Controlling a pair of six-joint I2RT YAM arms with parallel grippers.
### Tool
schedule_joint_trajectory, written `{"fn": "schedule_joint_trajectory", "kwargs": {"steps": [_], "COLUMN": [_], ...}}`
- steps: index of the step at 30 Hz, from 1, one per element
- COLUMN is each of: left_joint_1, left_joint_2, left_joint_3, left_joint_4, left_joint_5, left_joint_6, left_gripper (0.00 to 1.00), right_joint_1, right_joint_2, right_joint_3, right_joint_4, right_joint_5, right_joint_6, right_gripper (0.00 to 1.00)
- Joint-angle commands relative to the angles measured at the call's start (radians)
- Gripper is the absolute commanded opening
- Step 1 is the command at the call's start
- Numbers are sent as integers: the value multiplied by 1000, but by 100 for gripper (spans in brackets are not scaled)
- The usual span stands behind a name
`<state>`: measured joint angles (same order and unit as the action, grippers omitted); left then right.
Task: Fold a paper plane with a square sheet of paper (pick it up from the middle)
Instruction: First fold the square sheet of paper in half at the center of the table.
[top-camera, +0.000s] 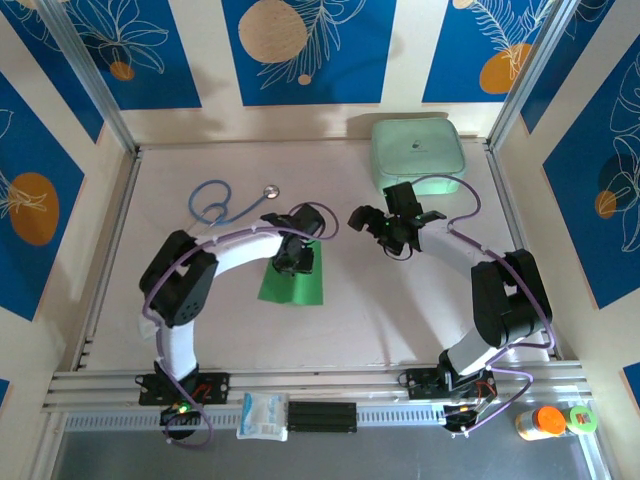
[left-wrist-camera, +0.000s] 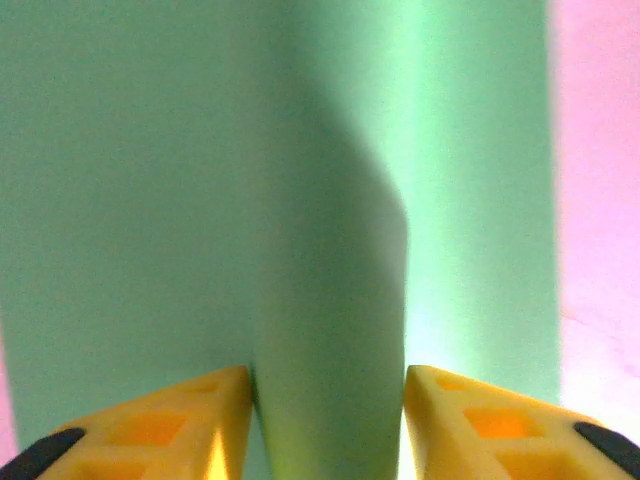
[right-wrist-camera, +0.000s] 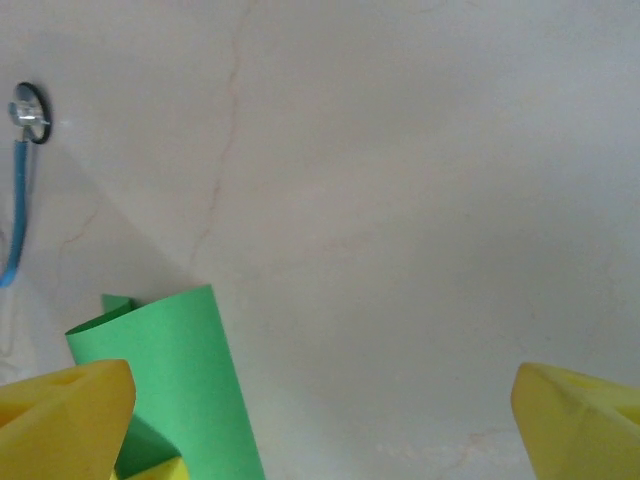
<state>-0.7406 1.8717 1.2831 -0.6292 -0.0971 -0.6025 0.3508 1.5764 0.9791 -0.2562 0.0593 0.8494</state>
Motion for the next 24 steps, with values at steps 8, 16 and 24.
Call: {"fn": "schedule_joint_trajectory", "kwargs": {"steps": [8, 16, 24], "left_joint_1": [135, 191, 204], "left_joint_2": [-284, -210, -159], "left_joint_3": [-202, -300, -376], "left_joint_4": [458, 618, 634], "left_joint_5": [436, 518, 443], "left_joint_6": [-182, -285, -213], "left_gripper": [33, 33, 33], "right_joint_1": [-34, -41, 23], "right_joint_2": [-71, -23, 82], "right_joint_3": [-86, -91, -21], "right_joint_4": [208, 253, 162], "right_joint_5": [-195, -330, -366], "right_joint_6": [29, 5, -50], "right_gripper": [97, 92, 74]}}
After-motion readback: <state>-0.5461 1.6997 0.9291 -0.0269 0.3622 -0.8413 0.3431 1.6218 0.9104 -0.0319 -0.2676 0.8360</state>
